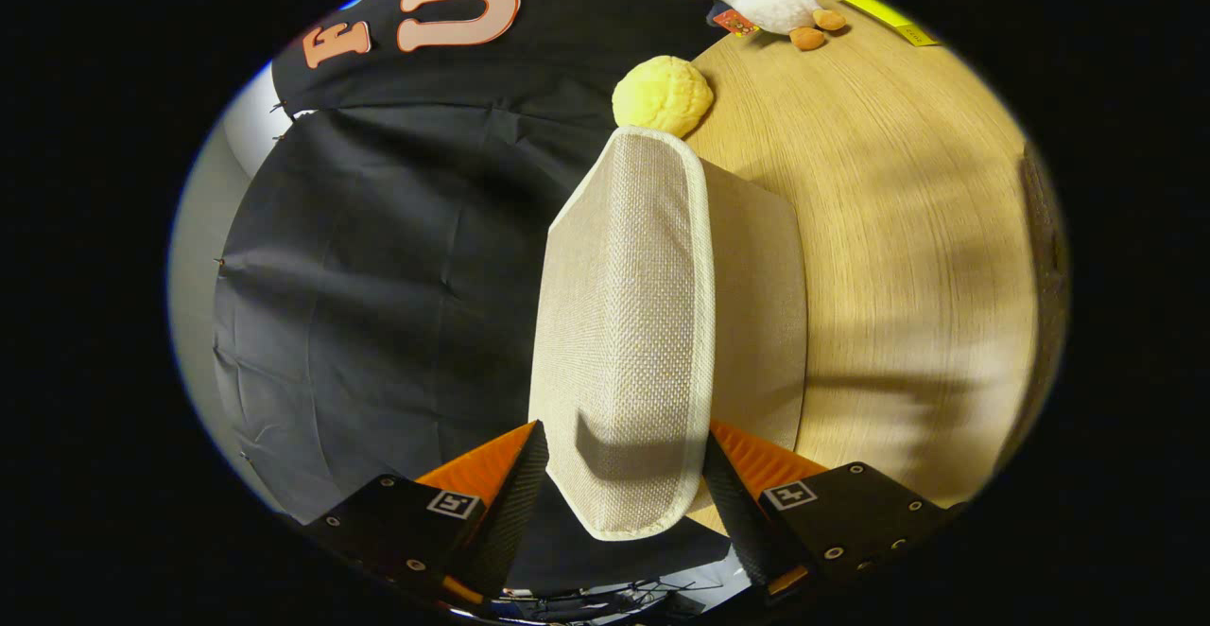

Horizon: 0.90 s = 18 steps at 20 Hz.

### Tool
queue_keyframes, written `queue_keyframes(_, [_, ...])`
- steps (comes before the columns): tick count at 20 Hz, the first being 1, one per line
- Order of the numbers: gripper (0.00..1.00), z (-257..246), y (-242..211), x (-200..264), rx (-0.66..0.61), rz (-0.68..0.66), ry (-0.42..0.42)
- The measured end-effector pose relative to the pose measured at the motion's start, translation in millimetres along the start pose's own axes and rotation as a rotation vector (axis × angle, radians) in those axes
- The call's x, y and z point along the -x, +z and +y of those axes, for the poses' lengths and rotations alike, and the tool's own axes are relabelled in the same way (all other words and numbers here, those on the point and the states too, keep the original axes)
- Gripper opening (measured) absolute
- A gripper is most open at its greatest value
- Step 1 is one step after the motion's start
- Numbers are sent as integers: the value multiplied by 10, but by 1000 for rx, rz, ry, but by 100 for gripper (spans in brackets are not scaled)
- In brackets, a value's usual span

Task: Open the storage box then place both shoes into the box .Put the left shoe in first, then the right shoe, with the right side of both shoes facing outward in a uniform manner.

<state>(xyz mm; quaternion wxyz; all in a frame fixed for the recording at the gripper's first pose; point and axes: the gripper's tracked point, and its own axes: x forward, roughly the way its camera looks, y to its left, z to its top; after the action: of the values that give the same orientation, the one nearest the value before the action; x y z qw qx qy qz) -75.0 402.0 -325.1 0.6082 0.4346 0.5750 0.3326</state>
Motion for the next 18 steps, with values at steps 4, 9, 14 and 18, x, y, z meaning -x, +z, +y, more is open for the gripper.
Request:
queue_keyframes(4, [76, 428, 74, 202, -2, -30, 120])
queue_keyframes(9, [56, 1024, 61, 238, 69, -41, 219])
queue_keyframes(14, [18, 1625, 237, 164, 147, -143, 228])
queue_keyframes(18, [13, 2078, 155, -106, 213, -109, 209])
